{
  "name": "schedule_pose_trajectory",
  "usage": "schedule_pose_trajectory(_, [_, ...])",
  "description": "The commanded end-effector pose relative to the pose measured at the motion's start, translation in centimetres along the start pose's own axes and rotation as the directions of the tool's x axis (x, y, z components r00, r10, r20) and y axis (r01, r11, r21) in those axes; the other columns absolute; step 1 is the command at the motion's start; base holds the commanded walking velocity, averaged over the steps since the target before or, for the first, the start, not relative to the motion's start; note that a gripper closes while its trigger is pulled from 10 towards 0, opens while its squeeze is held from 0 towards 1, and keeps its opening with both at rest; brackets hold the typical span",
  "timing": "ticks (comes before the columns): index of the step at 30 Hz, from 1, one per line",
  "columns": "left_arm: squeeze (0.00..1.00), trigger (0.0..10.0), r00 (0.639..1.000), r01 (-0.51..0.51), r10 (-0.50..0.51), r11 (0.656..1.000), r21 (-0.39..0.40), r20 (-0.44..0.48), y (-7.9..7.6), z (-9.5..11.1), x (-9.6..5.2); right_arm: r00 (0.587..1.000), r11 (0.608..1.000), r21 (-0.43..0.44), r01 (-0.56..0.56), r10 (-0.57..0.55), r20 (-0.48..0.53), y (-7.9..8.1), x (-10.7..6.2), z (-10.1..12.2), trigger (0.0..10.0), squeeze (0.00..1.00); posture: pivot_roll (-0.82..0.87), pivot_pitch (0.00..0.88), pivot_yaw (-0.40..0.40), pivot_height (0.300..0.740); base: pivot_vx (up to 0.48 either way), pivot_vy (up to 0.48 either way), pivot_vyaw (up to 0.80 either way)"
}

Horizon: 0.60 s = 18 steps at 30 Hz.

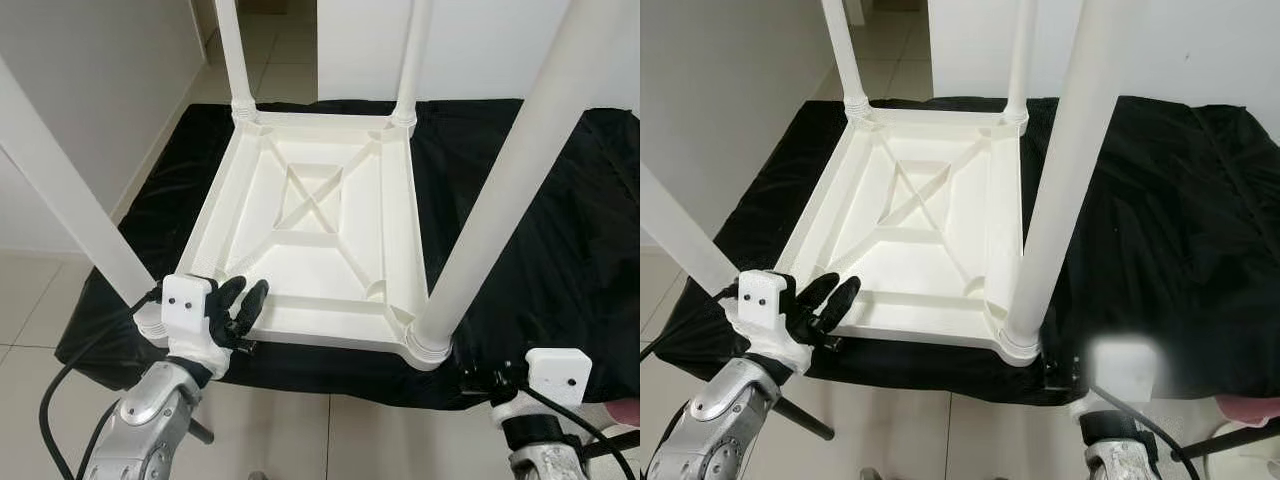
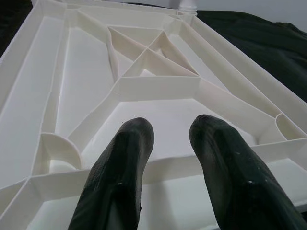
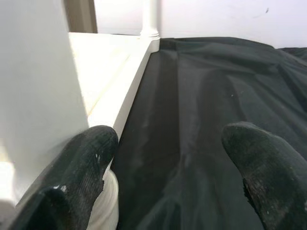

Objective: Building children table

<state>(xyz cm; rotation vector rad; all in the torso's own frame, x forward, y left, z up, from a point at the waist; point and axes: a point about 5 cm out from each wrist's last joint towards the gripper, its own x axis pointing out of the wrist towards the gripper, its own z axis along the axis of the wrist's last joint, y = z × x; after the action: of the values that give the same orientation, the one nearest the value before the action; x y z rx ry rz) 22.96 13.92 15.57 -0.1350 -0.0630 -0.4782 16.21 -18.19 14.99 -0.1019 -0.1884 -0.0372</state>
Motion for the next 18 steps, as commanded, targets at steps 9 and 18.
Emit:
schedule_pose_trajectory(9, [0.00,10.0,0.999,-0.023,0.024,0.999,0.035,-0.034,0.3,-0.1,-0.6,0.980,0.981,0.047,-0.189,0.191,-0.055,1.5,-1.2,0.0,10.0,0.00,-0.07,0.099,0.081,0.740,0.000,0.000,0.00])
schedule_pose_trajectory(18, [0.00,10.0,0.998,-0.030,0.032,0.999,0.036,-0.046,0.2,-0.4,-1.1,0.947,0.950,0.055,-0.307,0.311,-0.083,1.5,-1.8,-0.1,10.0,0.00,-0.06,0.113,0.065,0.740,0.000,0.000,0.00])
